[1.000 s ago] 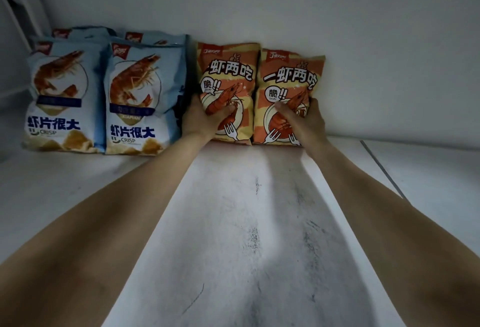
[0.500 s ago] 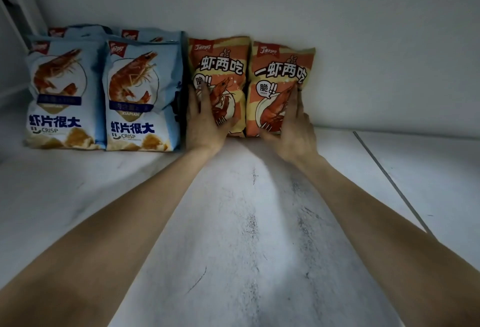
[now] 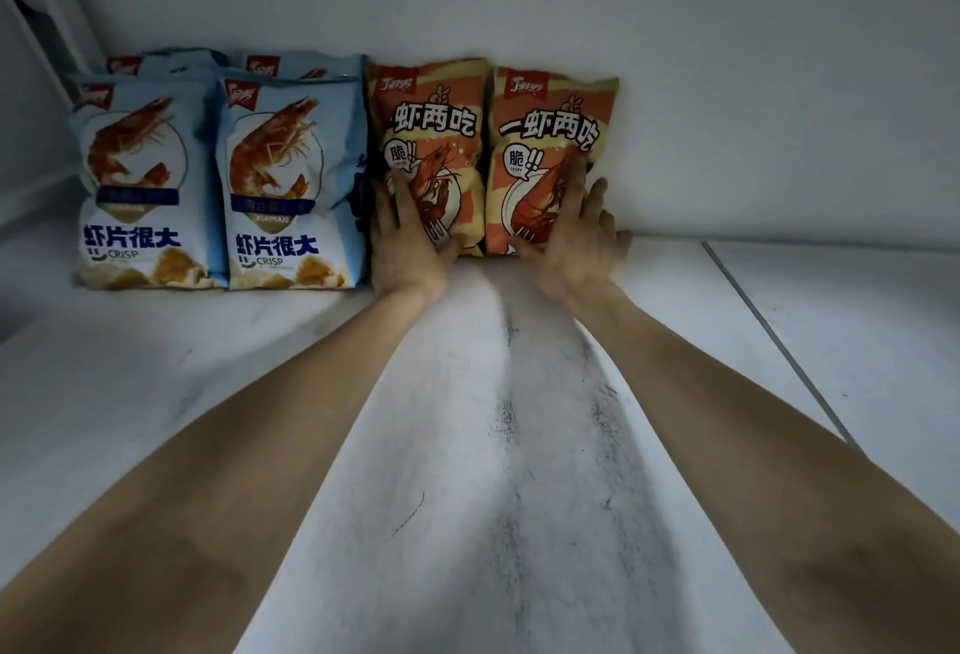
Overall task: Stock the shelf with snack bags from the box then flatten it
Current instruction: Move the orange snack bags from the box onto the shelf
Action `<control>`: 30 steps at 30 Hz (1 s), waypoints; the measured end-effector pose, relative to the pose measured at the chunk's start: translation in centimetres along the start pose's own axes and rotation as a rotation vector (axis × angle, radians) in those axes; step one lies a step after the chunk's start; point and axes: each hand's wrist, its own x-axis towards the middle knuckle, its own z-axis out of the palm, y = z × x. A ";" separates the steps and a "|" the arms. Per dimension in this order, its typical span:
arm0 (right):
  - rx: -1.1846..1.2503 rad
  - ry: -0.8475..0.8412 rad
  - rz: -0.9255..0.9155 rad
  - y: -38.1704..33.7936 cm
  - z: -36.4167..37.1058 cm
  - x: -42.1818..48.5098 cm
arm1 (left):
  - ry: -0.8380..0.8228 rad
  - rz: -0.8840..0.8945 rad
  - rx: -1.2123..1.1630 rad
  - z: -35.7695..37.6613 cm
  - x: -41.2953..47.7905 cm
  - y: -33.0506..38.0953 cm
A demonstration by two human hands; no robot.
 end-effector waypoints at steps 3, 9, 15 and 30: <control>-0.059 0.006 -0.018 0.5 -0.8 -1.6 | -0.034 -0.018 -0.006 -0.8 -1.8 -0.1; -0.224 -0.017 -0.149 1.9 -3.3 -6.4 | -0.192 0.056 0.184 -2.7 -6.8 -0.1; -0.316 -0.028 -0.224 3.3 -6.1 -11.8 | -0.238 0.145 0.549 -5.6 -11.9 0.2; -0.296 -0.117 -0.166 6.3 -14.7 -28.0 | -0.405 0.150 0.720 -15.0 -27.7 2.9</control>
